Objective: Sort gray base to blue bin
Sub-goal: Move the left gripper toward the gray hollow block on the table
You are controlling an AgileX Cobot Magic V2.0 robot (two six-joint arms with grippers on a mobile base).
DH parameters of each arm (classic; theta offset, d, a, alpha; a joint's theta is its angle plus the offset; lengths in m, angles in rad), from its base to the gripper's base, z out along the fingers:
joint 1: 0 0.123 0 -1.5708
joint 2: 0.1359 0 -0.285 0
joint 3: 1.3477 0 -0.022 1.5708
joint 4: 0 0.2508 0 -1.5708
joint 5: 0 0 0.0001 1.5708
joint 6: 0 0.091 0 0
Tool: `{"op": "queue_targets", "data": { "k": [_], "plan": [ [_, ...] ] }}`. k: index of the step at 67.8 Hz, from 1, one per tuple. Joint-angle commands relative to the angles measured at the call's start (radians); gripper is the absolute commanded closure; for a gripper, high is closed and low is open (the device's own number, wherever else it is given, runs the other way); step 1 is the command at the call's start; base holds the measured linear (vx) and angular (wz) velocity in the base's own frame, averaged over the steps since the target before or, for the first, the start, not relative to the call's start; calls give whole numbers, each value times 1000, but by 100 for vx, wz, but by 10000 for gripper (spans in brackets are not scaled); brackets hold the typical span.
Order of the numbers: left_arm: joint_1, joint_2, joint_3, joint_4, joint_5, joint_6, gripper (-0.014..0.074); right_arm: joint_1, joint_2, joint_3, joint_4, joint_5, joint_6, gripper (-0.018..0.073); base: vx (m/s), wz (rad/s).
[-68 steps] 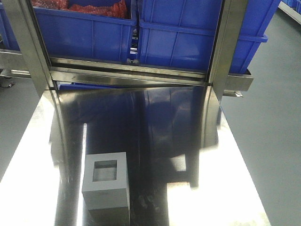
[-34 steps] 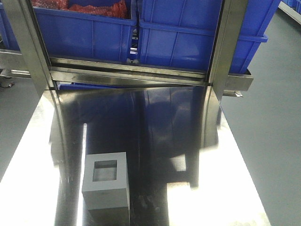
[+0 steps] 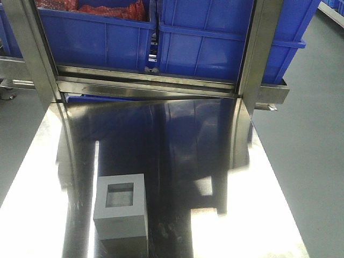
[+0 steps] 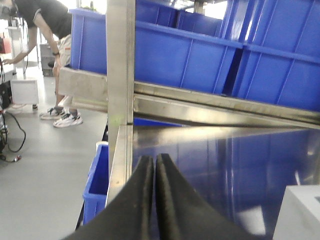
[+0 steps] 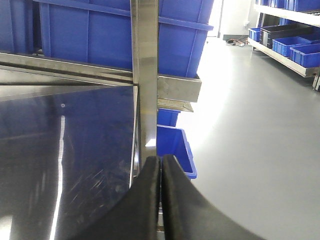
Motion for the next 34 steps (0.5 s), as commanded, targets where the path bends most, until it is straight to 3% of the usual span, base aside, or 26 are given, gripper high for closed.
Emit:
{"op": "queue_targets", "data": {
  "k": [1, 17, 34],
  "plan": [
    [-2, -3, -65, 0, -86, -7, 603, -5, -7, 4, -9, -81, -7, 564, 0, 0],
    [-2, 166, -247, 3, -23, 40, 603, -5, -7, 4, -9, -78, -7, 564, 0, 0],
    [-2, 405, -471, 0, 262, 34, 603, -5, -7, 4, -9, -79, -7, 564, 0, 0]
  ]
}}
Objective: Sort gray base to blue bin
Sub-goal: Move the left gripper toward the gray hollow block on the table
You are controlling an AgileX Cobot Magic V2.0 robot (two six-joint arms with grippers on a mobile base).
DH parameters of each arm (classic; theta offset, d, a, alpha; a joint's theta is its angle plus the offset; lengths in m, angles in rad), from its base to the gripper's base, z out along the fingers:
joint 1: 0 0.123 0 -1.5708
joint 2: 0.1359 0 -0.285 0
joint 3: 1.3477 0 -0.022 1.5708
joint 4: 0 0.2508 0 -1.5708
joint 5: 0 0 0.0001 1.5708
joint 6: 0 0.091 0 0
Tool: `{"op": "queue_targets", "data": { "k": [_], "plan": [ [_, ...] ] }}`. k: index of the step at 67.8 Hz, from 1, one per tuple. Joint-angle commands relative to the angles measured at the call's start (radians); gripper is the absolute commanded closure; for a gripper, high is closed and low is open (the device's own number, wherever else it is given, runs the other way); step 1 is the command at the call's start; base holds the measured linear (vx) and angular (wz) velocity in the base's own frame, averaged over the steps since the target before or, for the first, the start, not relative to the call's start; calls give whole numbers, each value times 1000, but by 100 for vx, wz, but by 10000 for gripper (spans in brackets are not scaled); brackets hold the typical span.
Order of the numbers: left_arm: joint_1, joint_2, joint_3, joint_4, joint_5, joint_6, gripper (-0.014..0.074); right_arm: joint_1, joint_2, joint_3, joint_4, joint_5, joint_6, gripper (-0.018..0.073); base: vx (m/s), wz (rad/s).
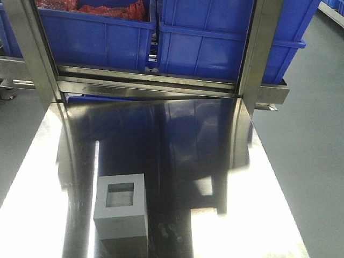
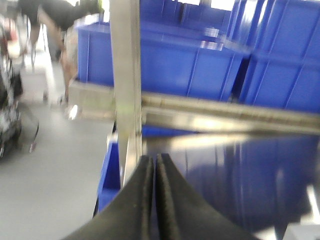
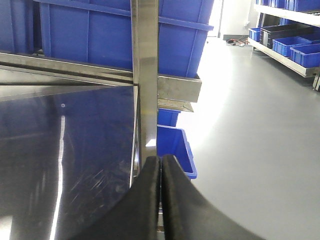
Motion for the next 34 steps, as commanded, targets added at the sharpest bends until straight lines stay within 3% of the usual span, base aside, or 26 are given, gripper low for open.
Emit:
{"op": "queue_targets", "data": {
  "k": [1, 8, 17, 34],
  "plan": [
    [-2, 99, -99, -1, 73, 1, 603, -5, -7, 4, -9, -79, -7, 564, 0, 0],
    [-2, 192, -158, -3, 209, 2, 603, -5, -7, 4, -9, -79, -7, 564, 0, 0],
    [-2, 282, -177, -16, 291, 2, 603, -5, -7, 4, -9, -79, -7, 564, 0, 0],
    [-2, 343, -177, -53, 309, 2, 603, -5, -7, 4, -9, -79, -7, 564, 0, 0]
  ]
}}
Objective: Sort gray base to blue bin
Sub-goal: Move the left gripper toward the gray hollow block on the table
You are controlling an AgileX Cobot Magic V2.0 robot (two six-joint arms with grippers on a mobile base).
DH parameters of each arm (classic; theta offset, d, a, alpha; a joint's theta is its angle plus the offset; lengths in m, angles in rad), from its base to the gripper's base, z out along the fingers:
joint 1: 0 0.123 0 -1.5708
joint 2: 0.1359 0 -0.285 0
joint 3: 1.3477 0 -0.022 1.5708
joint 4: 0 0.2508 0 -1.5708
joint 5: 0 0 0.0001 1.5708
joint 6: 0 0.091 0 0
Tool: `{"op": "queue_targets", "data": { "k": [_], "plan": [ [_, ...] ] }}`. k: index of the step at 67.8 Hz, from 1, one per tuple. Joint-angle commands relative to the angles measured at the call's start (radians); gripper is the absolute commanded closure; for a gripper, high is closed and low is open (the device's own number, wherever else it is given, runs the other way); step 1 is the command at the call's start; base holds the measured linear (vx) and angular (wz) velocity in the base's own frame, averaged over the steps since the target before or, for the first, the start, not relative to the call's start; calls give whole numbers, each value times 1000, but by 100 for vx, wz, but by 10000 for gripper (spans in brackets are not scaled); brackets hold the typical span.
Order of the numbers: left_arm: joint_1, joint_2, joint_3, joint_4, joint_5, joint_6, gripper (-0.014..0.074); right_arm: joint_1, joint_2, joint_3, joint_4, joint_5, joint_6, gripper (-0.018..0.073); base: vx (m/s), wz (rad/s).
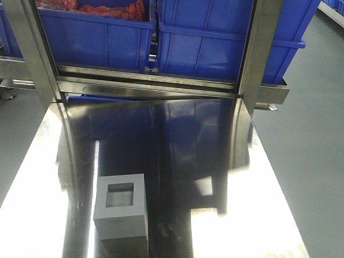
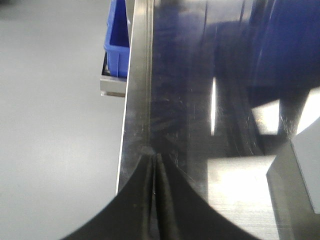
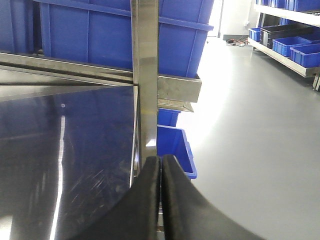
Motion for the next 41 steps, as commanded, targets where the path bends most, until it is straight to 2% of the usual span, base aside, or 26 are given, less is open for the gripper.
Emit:
{"op": "queue_targets", "data": {
  "k": [1, 23, 29, 41],
  "plan": [
    [-2, 8, -35, -9, -60, 0, 603, -5, -7, 4, -9, -79, -12, 564, 0, 0],
    [-2, 8, -35, -10, -54, -22, 575, -5, -7, 4, -9, -81, -12, 564, 0, 0],
    [-2, 8, -35, -18, -45, -22, 539, -5, -7, 4, -9, -81, -12, 564, 0, 0],
    [-2, 8, -35, -28, -33, -21, 408, -5, -7, 4, -9, -82, -12, 564, 0, 0]
  ]
}}
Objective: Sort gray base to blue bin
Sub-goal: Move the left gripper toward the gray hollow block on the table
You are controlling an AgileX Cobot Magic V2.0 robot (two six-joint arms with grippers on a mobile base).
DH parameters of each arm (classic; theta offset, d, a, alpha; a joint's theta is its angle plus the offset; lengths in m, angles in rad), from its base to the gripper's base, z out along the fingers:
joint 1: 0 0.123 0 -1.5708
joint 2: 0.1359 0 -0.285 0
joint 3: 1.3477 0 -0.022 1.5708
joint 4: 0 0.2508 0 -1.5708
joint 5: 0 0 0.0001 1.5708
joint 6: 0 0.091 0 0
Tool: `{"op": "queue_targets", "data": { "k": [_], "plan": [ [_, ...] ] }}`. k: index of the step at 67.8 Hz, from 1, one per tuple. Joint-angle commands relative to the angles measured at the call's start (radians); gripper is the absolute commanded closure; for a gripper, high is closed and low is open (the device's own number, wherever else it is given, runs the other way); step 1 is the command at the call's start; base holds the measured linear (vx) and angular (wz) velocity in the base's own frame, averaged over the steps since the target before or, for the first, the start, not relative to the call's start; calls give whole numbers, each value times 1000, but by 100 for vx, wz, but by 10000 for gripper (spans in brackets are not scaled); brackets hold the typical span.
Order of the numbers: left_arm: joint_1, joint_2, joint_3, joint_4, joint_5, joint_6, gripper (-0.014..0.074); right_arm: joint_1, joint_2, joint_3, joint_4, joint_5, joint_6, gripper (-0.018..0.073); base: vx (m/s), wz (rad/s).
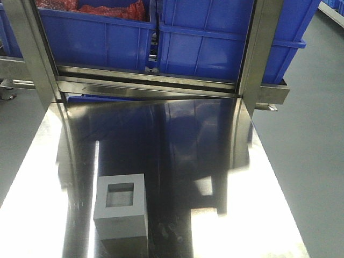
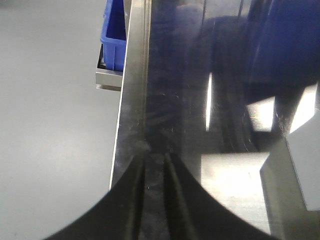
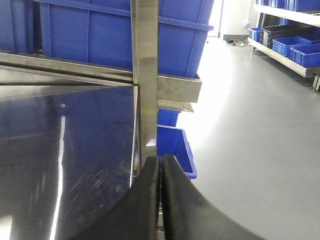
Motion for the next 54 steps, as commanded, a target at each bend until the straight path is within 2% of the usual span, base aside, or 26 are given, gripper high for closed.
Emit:
{"op": "queue_targets", "data": {
  "k": [1, 14, 21, 39, 45, 50, 54],
  "plan": [
    [-2, 3, -35, -7, -49, -7, 389, -5, -7, 4, -9, -82, -7, 564, 0, 0],
    [-2, 3, -35, -7, -31, -7, 218, -5, -7, 4, -9, -82, -7, 564, 0, 0],
    [-2, 3, -35, -5, -43, 10, 169, -5, -7, 4, -9, -82, -7, 564, 0, 0],
    [-2, 3, -35, -8, -58, 12, 165, -5, -7, 4, -9, -81, -7, 564, 0, 0],
    [-2, 3, -35, -9, -94, 0, 165, -5, -7, 4, -9, -79, -7, 564, 0, 0],
    [-2, 3, -36, -34, -118, -48, 165, -5, -7, 4, -9, -79, -7, 564, 0, 0],
    [-2, 5, -44, -73, -120, -41, 165, -5, -8, 4, -9, -79, -7, 564, 0, 0]
  ]
}}
